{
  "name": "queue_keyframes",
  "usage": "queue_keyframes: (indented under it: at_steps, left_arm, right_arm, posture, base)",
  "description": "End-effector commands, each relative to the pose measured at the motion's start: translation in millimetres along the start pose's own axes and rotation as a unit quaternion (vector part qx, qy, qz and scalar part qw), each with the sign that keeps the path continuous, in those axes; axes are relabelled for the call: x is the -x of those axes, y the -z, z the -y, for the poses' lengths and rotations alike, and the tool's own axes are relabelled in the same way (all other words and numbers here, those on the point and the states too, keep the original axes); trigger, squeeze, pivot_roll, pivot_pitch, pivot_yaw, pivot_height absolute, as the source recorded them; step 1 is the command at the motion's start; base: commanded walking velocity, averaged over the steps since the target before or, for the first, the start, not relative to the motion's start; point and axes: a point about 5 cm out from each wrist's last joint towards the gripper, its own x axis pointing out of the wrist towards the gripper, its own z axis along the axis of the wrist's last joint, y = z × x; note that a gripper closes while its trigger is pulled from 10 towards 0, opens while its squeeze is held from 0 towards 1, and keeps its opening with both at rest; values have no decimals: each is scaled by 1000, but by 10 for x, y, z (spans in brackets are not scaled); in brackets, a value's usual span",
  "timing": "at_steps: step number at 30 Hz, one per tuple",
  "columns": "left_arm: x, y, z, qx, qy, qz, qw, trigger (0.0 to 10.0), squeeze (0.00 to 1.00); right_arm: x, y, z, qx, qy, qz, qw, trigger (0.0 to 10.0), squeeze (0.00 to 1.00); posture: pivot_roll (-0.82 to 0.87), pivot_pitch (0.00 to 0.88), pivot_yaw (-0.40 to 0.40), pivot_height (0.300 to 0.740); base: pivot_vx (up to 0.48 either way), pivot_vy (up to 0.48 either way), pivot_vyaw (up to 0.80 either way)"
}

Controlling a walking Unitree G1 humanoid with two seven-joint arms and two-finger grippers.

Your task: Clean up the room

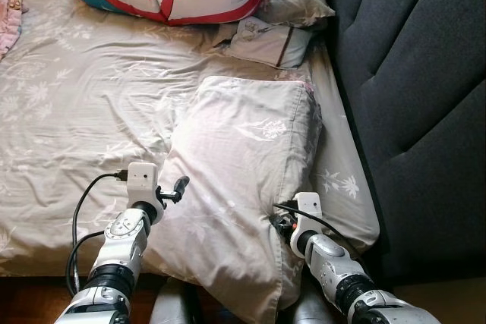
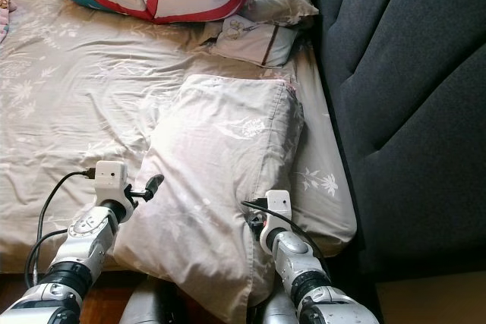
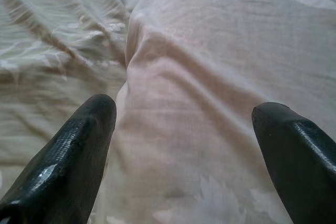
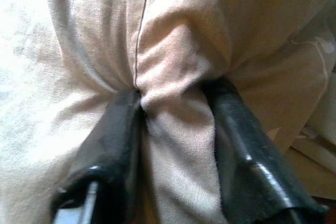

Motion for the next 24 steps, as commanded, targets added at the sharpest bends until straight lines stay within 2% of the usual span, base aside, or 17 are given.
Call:
queue_keyframes:
  at_steps: [1, 16, 21, 24]
  left_arm:
    - [38, 91, -14, 5, -4, -18, 1000, 10000, 0]
    - [41, 86, -29, 6, -8, -18, 1000, 10000, 0]
    - [37, 73, -45, 3, -13, -16, 1000, 10000, 0]
    - [30, 56, -62, 2, -16, -15, 1000, 10000, 0]
  right_arm:
    - [22, 284, -75, -8, -13, -56, 998, 0, 0]
    - [15, 239, -76, -4, -12, -45, 999, 0, 0]
    - [4, 68, -9, 13, -1, -16, 1000, 0, 0]
    - [0, -211, 82, 17, 9, 30, 999, 0, 0]
  posture:
    - [-77, 264, -43, 653]
    - [-81, 255, -45, 653]
    - [-84, 254, -45, 653]
    - [-85, 252, -46, 653]
  base:
    - [0, 0, 0]
    - [0, 0, 0]
    - [0, 0, 0]
    - [0, 0, 0]
